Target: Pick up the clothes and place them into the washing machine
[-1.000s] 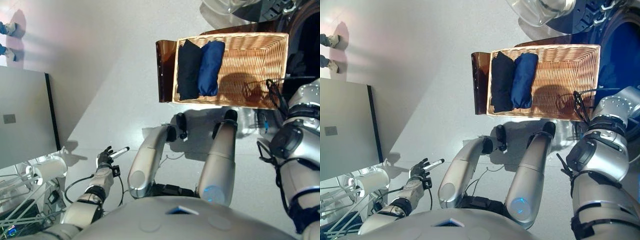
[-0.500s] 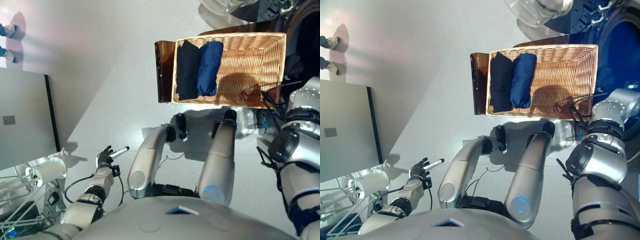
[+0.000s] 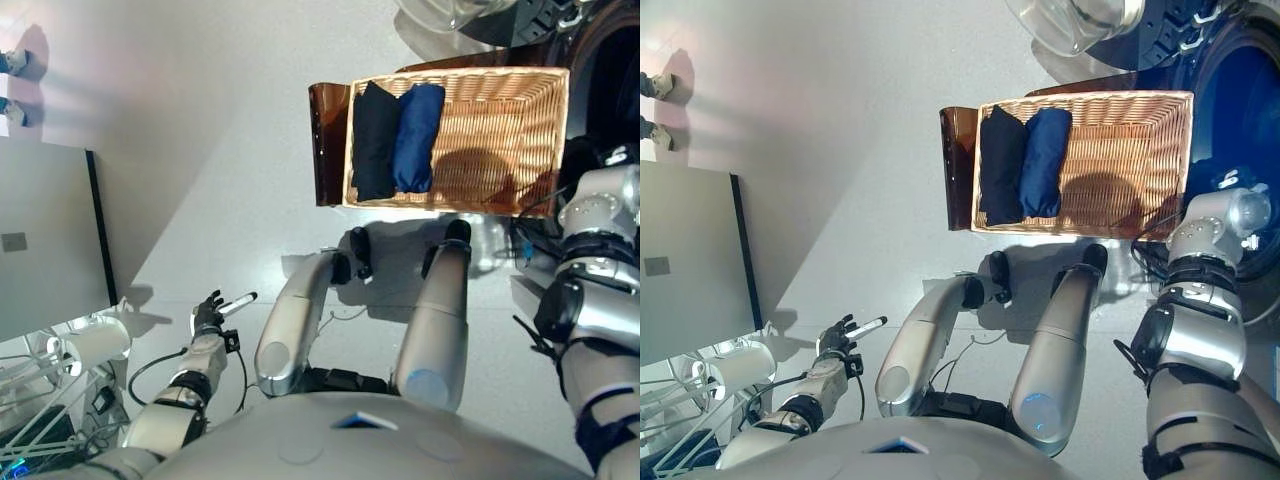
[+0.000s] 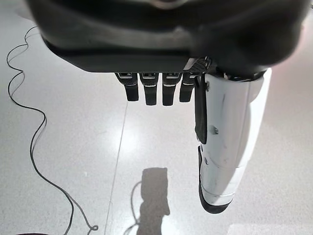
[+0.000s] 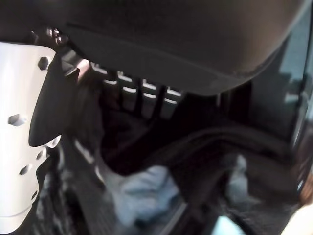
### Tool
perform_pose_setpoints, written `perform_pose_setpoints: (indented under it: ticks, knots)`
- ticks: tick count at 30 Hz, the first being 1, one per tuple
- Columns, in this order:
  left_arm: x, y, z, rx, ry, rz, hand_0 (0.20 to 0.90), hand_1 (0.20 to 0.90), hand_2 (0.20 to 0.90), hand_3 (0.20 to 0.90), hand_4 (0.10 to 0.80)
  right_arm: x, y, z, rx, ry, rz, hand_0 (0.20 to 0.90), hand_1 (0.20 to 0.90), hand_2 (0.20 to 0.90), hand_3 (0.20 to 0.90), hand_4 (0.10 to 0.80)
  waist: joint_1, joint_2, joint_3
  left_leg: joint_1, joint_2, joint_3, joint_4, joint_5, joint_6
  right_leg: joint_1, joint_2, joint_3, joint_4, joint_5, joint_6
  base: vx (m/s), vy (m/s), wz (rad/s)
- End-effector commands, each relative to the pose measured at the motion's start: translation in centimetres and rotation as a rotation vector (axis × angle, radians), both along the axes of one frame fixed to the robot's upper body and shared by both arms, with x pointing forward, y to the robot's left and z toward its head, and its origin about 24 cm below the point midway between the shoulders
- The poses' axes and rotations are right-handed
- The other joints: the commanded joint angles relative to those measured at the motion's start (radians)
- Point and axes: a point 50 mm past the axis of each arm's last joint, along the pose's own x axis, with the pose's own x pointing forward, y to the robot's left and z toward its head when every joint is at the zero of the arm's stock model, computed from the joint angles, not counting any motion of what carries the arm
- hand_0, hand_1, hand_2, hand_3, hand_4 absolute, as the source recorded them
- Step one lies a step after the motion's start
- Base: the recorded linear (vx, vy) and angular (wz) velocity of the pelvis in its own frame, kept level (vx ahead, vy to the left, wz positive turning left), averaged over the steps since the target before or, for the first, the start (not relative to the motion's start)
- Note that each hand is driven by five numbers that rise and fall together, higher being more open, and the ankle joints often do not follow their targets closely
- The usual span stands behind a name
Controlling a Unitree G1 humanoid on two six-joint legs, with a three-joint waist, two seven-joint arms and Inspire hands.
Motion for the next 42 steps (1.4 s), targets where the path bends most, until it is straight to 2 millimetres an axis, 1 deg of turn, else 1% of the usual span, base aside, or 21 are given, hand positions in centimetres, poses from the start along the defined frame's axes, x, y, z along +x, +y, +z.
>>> perform_pose_setpoints:
  ticks: [1, 3, 4, 5, 6, 9, 10, 12, 14, 16, 17, 18, 20, 21, 24, 25, 28, 30, 33, 37, 42]
  knots:
    - [-3.0, 5.0, 0.2, 0.169, 0.07, 0.063, 0.9, 0.9, 0.9, 0.9, 0.8, 0.1, 0.1, 2.6, -0.371, 0.154, 0.118, 0.9, 0.9, 0.9, 0.9, 0.8, 0.001, -0.044, -0.077, 0.01, -0.005, -0.023, -0.121, 0.062, -0.099, 0.084, -0.009, 0.024, -0.054, -0.042, -0.035, 0.077, -0.026, -0.03]
    - [-3.1, 5.3, 0.3, 0.172, 0.069, 0.068, 0.9, 0.9, 0.9, 0.9, 0.8, 0.1, 0.0, 1.8, -0.426, 0.267, 0.154, 0.9, 0.9, 0.9, 0.9, 0.8, -0.003, -0.049, -0.074, 0.008, -0.001, -0.021, -0.116, 0.062, -0.1, 0.084, -0.008, 0.024, -0.051, -0.042, -0.037, -0.016, -0.017, -0.03]
    - [-3.0, 5.3, 0.3, 0.171, 0.067, 0.069, 0.9, 0.9, 0.9, 0.9, 0.8, 0.2, 0.0, 1.8, -0.428, 0.265, 0.156, 0.9, 0.9, 0.9, 0.9, 0.8, -0.005, -0.047, -0.069, -0.002, 0.002, -0.014, -0.123, 0.089, -0.092, 0.073, -0.007, 0.022, -0.058, -0.015, -0.039, -0.102, -0.002, -0.02]
    - [-3.2, 5.3, 0.3, 0.171, 0.068, 0.07, 0.9, 0.9, 0.9, 0.9, 0.8, 0.1, -0.1, 1.3, -0.462, 0.346, 0.17, 0.9, 0.9, 0.9, 0.9, 0.8, -0.007, -0.05, -0.067, -0.001, 0.004, -0.015, -0.123, 0.091, -0.092, 0.073, -0.006, 0.023, -0.057, -0.014, -0.04, 0.0, 0.0, 0.0]
    - [-3.3, 5.5, 0.3, 0.175, 0.074, 0.068, 0.9, 0.9, 0.9, 0.9, 0.8, -0.1, -0.6, 1.0, -0.493, 0.432, 0.169, 0.9, 0.9, 0.9, 0.9, 0.8, -0.009, -0.056, -0.07, 0.008, 0.001, -0.022, -0.115, 0.062, -0.101, 0.083, -0.008, 0.024, -0.047, -0.043, -0.039, 0.078, -0.025, 0.0]
    - [-3.3, 6.2, 0.5, 0.199, 0.078, 0.061, 0.9, 0.9, 0.9, 0.9, 0.8, -0.6, -2.1, 0.2, -0.578, 0.724, 0.147, 0.9, 0.9, 0.9, 0.9, 0.8, -0.009, -0.062, -0.066, 0.001, 0.005, -0.022, -0.108, 0.061, -0.102, 0.077, -0.006, 0.022, -0.045, -0.038, -0.042, 0.013, -0.017, -0.01]
    - [-3.3, 6.3, 0.5, 0.202, 0.08, 0.059, 0.9, 0.9, 0.9, 0.9, 0.8, -0.4, -2.1, 0.5, -0.596, 0.749, 0.152, 0.9, 0.9, 0.9, 0.9, 0.8, -0.009, -0.062, -0.066, -0.001, 0.006, -0.022, -0.106, 0.06, -0.102, 0.074, -0.006, 0.021, -0.044, -0.037, -0.042, -0.031, -0.013, 0.02]
    - [-3.4, 6.6, 0.6, 0.213, 0.086, 0.062, 0.9, 0.9, 0.9, 0.9, 0.8, -0.1, -2.5, 1.2, -0.682, 0.893, 0.152, 0.9, 0.9, 0.9, 0.9, 0.8, -0.005, -0.062, -0.064, -0.006, 0.006, -0.02, -0.1, 0.06, -0.101, 0.067, -0.003, 0.023, -0.041, -0.032, -0.043, -0.033, -0.003, 0.0]
    - [-3.3, 6.7, 0.7, 0.216, 0.077, 0.057, 0.9, 0.9, 0.9, 0.9, 0.8, 0.2, -2.5, 2.1, -0.766, 0.965, 0.146, 0.9, 0.9, 0.9, 0.9, 0.8, -0.005, -0.061, -0.06, -0.011, 0.008, -0.017, -0.094, 0.061, -0.1, 0.062, -0.003, 0.024, -0.035, -0.031, -0.043, -0.016, 0.003, 0.0]
    - [-3.2, 6.7, 0.7, 0.213, 0.073, 0.055, 0.9, 0.9, 0.9, 0.9, 0.8, 0.4, -2.6, 2.4, -0.798, 1.003, 0.153, 0.9, 0.9, 0.9, 0.9, 0.8, -0.005, -0.06, -0.058, -0.012, 0.008, -0.017, -0.094, 0.062, -0.101, 0.06, -0.003, 0.026, -0.034, -0.029, -0.042, 0.0, 0.0, 0.0]
    - [-3.2, 6.7, 0.7, 0.212, 0.069, 0.048, 0.9, 0.9, 0.9, 0.9, 0.8, 0.5, -2.8, 3.2, -0.854, 1.058, 0.141, 0.9, 0.9, 0.9, 0.9, 0.8, -0.004, -0.06, -0.057, -0.012, 0.009, -0.018, -0.096, 0.064, -0.101, 0.061, -0.004, 0.025, -0.036, -0.026, -0.042, 0.0, 0.0, 0.0]
    - [-3.2, 6.6, 0.7, 0.21, 0.069, 0.049, 0.9, 0.9, 0.9, 0.9, 0.8, 0.5, -2.8, 3.3, -0.856, 1.058, 0.141, 0.9, 0.9, 0.9, 0.9, 0.8, -0.005, -0.059, -0.056, -0.012, 0.009, -0.018, -0.096, 0.064, -0.101, 0.061, -0.004, 0.025, -0.036, -0.026, -0.042, 0.0, 0.0, 0.0]
    - [-3.3, 6.6, 0.7, 0.207, 0.066, 0.039, 0.9, 0.9, 0.9, 0.9, 0.8, 0.7, -3.0, 4.7, -0.973, 1.157, 0.127, 0.9, 0.9, 0.9, 0.9, 0.8, -0.003, -0.062, -0.053, -0.01, 0.01, -0.018, -0.1, 0.069, -0.103, 0.064, -0.003, 0.026, -0.041, -0.022, -0.041, 0.0, 0.0, 0.0]
    - [-3.3, 6.6, 0.7, 0.206, 0.066, 0.04, 0.9, 0.9, 0.9, 0.9, 0.8, 0.8, -3.0, 4.8, -0.975, 1.156, 0.127, 0.9, 0.9, 0.9, 0.9, 0.8, -0.005, -0.061, -0.052, -0.01, 0.01, -0.018, -0.1, 0.069, -0.103, 0.065, -0.003, 0.025, -0.041, -0.021, -0.041, 0.0, 0.0, 0.0]
    - [-3.1, 6.5, 0.8, 0.196, 0.053, 0.028, 0.9, 0.9, 0.9, 0.9, 0.8, 1.0, -3.3, 6.4, -1.056, 1.247, 0.113, 0.9, 0.9, 0.9, 0.9, 0.8, -0.002, -0.066, -0.05, -0.01, 0.011, -0.018, -0.105, 0.073, -0.104, 0.065, -0.002, 0.025, -0.046, -0.017, -0.041, -0.023, -0.006, -0.02]
    - [-3.0, 6.5, 0.8, 0.191, 0.048, 0.02, 0.9, 0.9, 0.9, 0.9, 0.8, 1.2, -3.4, 7.0, -1.092, 1.309, 0.111, 0.9, 0.9, 0.9, 0.9, 0.8, -0.001, -0.068, -0.049, -0.014, 0.011, -0.018, -0.105, 0.076, -0.105, 0.063, -0.002, 0.025, -0.047, -0.016, -0.042, -0.038, -0.014, -0.04]
    - [-2.8, 6.3, 0.8, 0.186, 0.041, 0.015, 0.9, 0.9, 0.9, 0.9, 0.8, 1.3, -3.4, 7.2, -1.108, 1.366, 0.119, 0.9, 0.9, 0.9, 0.9, 0.8, -0.001, -0.066, -0.045, -0.019, 0.011, -0.018, -0.103, 0.078, -0.107, 0.059, -0.001, 0.026, -0.044, -0.015, -0.043, -0.023, -0.006, -0.03]
    - [-2.7, 6.1, 0.7, 0.173, 0.039, 0.01, 0.9, 0.9, 0.9, 0.9, 0.8, 1.3, -3.6, 7.8, -1.092, 1.419, 0.101, 0.9, 0.9, 0.9, 0.9, 0.8, 0.001, -0.06, -0.04, -0.02, 0.012, -0.016, -0.103, 0.081, -0.109, 0.055, -0.002, 0.026, -0.04, -0.015, -0.044, -0.029, -0.006, -0.04]
    - [-2.7, 5.9, 0.7, 0.165, 0.039, 0.009, 0.9, 0.9, 0.9, 0.9, 0.8, 1.3, -3.7, 8.0, -1.09, 1.447, 0.087, 0.9, 0.9, 0.9, 0.9, 0.8, 0.003, -0.055, -0.037, -0.018, 0.01, -0.015, -0.106, 0.084, -0.111, 0.056, -0.004, 0.025, -0.042, -0.013, -0.044, -0.007, -0.002, -0.01]
    - [-2.4, 5.9, 0.8, 0.166, 0.033, 0.005, 0.9, 0.9, 0.9, 0.9, 0.8, 0.9, -4.0, 7.4, -1.112, 1.63, 0.071, 0.9, 0.9, 0.9, 0.9, 0.8, 0.012, -0.046, -0.039, -0.014, 0.006, -0.02, -0.115, 0.09, -0.111, 0.063, -0.006, 0.022, -0.05, -0.006, -0.043, 0.0, 0.0, 0.0]
    - [-2.3, 5.7, 0.8, 0.166, 0.03, -0.013, 0.9, 0.9, 0.9, 0.9, 0.8, 0.9, -3.8, 6.9, -1.23, 1.829, 0.045, 0.9, 0.9, 0.9, 0.9, 0.8, 0.018, -0.043, -0.049, -0.009, 0.006, -0.022, -0.13, 0.094, -0.11, 0.064, -0.006, 0.02, -0.057, -0.002, -0.041, 0.0, 0.0, 0.0]
